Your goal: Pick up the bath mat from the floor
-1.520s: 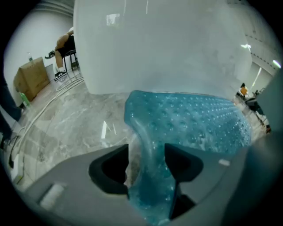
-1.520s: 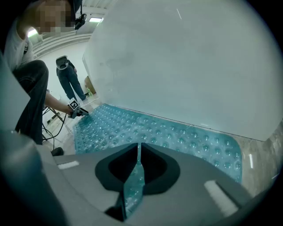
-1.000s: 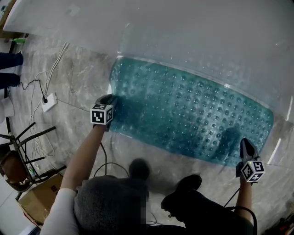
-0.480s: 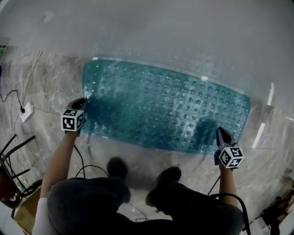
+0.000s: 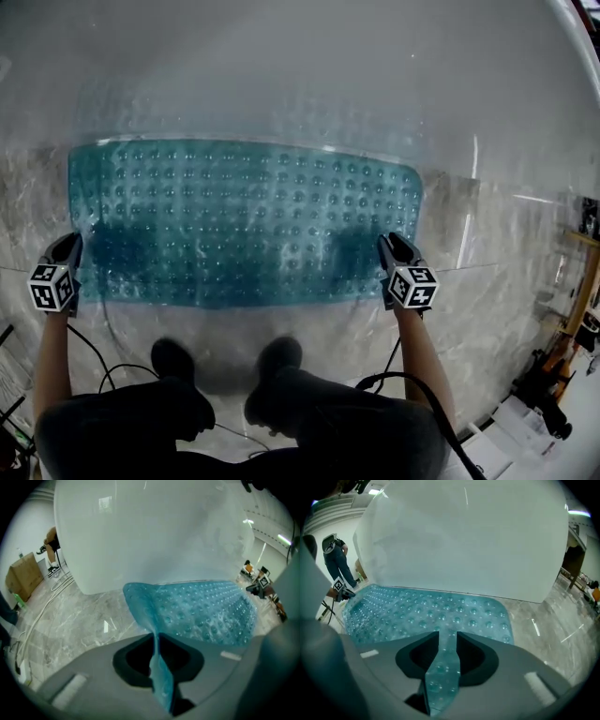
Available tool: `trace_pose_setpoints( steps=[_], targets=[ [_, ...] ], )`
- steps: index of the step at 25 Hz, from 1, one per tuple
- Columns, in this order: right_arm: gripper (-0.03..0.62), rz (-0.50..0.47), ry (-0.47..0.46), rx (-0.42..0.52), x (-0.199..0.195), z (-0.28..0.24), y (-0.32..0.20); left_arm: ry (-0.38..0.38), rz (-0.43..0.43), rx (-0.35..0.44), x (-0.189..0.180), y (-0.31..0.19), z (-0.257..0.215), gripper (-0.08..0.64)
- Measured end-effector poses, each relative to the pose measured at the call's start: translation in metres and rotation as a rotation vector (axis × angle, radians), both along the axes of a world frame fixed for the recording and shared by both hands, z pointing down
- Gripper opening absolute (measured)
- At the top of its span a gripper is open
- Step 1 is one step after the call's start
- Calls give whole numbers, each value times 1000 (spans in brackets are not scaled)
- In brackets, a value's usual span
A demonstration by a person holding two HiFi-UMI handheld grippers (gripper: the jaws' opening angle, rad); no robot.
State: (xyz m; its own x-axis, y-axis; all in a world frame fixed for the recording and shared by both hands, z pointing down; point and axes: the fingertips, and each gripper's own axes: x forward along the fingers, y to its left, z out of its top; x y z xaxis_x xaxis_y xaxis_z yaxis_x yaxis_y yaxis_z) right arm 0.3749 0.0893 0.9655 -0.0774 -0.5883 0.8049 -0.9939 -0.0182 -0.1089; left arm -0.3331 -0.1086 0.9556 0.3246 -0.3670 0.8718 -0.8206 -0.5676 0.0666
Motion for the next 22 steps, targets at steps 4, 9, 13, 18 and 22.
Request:
trace_pose_setpoints(
  steps=[4, 9, 13, 18, 22],
  targets=[
    [158, 41, 47, -62, 47, 13, 14, 47, 10, 1, 7, 4, -4, 40],
    [238, 102, 55, -128, 85, 33, 26, 45, 35, -2, 11, 5, -6, 38],
    [293, 127, 58, -146, 107, 47, 33, 46, 35, -4, 10, 4, -7, 40],
    [325, 176, -38, -172, 120, 57, 35, 47, 44, -10, 17, 4, -13, 39],
    [320, 199, -109, -144, 117, 56, 32, 66, 54, -11, 20, 5, -15, 40]
  ],
)
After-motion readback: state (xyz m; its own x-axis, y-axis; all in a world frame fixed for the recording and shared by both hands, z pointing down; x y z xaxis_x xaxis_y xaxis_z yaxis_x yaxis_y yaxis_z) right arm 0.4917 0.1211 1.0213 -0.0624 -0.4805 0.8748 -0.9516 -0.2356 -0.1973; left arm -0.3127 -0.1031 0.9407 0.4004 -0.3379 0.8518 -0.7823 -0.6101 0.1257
